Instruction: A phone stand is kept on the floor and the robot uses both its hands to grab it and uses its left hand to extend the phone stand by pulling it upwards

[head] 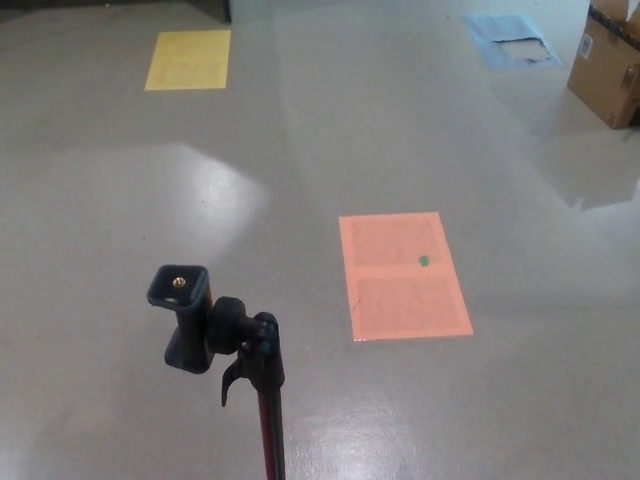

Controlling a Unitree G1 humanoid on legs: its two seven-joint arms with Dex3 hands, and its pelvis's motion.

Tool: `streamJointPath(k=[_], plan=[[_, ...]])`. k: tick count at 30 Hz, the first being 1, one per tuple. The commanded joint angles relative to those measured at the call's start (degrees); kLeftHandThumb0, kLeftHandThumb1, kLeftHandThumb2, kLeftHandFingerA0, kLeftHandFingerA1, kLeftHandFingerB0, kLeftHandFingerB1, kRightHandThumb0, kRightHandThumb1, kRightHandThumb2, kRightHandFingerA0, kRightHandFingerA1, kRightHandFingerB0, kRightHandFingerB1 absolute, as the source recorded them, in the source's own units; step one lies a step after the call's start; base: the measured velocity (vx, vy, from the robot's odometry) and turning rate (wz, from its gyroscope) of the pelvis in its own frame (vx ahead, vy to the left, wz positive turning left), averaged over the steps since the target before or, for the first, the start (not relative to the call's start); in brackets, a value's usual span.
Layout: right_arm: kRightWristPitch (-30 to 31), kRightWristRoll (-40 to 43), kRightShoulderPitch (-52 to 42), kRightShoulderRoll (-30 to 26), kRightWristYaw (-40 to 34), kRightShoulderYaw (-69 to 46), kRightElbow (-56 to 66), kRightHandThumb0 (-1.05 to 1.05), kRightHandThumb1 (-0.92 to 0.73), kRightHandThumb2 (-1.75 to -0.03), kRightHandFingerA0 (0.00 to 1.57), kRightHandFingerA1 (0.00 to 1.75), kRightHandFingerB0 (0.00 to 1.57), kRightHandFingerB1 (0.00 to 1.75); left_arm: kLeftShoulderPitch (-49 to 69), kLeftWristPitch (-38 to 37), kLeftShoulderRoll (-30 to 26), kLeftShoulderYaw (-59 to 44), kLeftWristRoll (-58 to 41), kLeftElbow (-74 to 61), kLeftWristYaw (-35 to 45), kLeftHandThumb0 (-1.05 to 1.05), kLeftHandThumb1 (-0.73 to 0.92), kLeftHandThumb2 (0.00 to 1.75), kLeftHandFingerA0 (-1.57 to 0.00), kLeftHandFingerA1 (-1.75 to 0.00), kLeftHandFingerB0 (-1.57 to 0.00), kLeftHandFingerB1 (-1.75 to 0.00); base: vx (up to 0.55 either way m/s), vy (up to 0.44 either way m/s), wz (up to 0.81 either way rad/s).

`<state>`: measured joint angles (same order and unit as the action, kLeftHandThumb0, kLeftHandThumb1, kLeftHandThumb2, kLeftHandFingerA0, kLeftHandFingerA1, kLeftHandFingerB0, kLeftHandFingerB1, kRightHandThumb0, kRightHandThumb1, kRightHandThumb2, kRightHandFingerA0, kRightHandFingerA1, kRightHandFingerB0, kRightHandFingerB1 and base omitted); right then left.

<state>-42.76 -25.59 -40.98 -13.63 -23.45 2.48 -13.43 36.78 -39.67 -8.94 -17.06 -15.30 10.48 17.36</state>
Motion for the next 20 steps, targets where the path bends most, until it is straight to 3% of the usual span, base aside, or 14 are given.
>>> streamJointPath(k=[1, 5, 6, 7, 10, 15, 16, 20], plan=[[0.9, 1.8, -0.7, -0.4, 2.3, -0.9, 2.4, -1.04, -0.71, -1.01, 0.00, 0.07, 0.00, 0.02, -1.0, -4.0, 0.3, -0.7, -2.1, 1.4, 2.2, -0.84, 0.71, 0.62, -0.19, -0.30, -0.20, -0.27, 0.00, 0.000, 0.00], [0.2, 2.8, -0.8, -0.4, 3.5, -0.8, 2.5, -1.04, -0.71, -1.01, 0.00, 0.07, 0.00, 0.02, -1.2, -4.4, 0.3, -0.9, -2.3, 1.9, 2.6, -0.84, 0.71, 0.62, -0.19, -0.30, -0.20, -0.27, 0.00, 0.000, 0.00], [-1.0, 2.3, -0.6, -0.6, 2.8, -1.0, 1.3, -0.78, -0.76, -0.63, 0.00, 0.00, 0.00, 0.00, -1.6, -4.6, 0.3, -0.7, -1.3, 2.2, 2.3, -0.85, 0.71, 0.63, -0.19, -0.31, -0.20, -0.27, 0.00, 0.000, 0.00], [-1.5, 2.1, -0.3, -0.4, 2.3, -1.1, 0.8, -1.05, -0.68, -0.98, 0.00, 0.04, 0.00, 0.00, -2.1, -4.3, 0.2, -0.4, -2.0, 2.5, 3.1, -0.83, 0.70, 0.62, -0.18, -0.30, -0.19, -0.27, 0.00, 0.000, 0.00], [-2.4, 3.5, -0.4, -0.2, 3.5, -0.6, 0.3, -1.02, -0.62, -0.92, 0.00, 0.04, 0.00, 0.00, -2.3, -4.7, -0.2, -0.4, 0.2, 2.7, 2.5, -0.88, 0.72, 0.62, -0.20, -0.32, -0.19, -0.29, 0.00, 0.000, 0.00], [-1.9, 3.1, -0.3, -0.3, 4.2, -0.6, -0.3, -1.05, -0.67, -0.97, 0.00, 0.06, 0.00, 0.01, -2.1, -5.1, -0.4, -0.5, 1.5, 2.4, 2.0, -0.89, 0.73, 0.62, -0.21, -0.32, -0.19, -0.29, 0.00, 0.000, 0.00], [-1.4, 1.7, -0.4, -0.4, 3.7, -0.7, 0.0, -0.82, -0.78, -0.63, 0.00, 0.00, 0.00, 0.00, -2.5, -4.9, -0.4, -0.4, 1.1, 3.0, 2.3, -0.87, 0.73, 0.62, -0.21, -0.33, -0.18, -0.28, 0.00, 0.000, 0.00], [-0.6, -0.6, -0.8, -0.4, 2.8, -0.8, 0.2, -0.78, -0.74, -0.62, 0.00, 0.00, 0.00, 0.00, -3.2, -5.1, -0.5, -0.4, 0.6, 4.3, 2.8, -0.86, 0.73, 0.62, -0.22, -0.33, -0.19, -0.28, 0.00, 0.000, 0.00]])
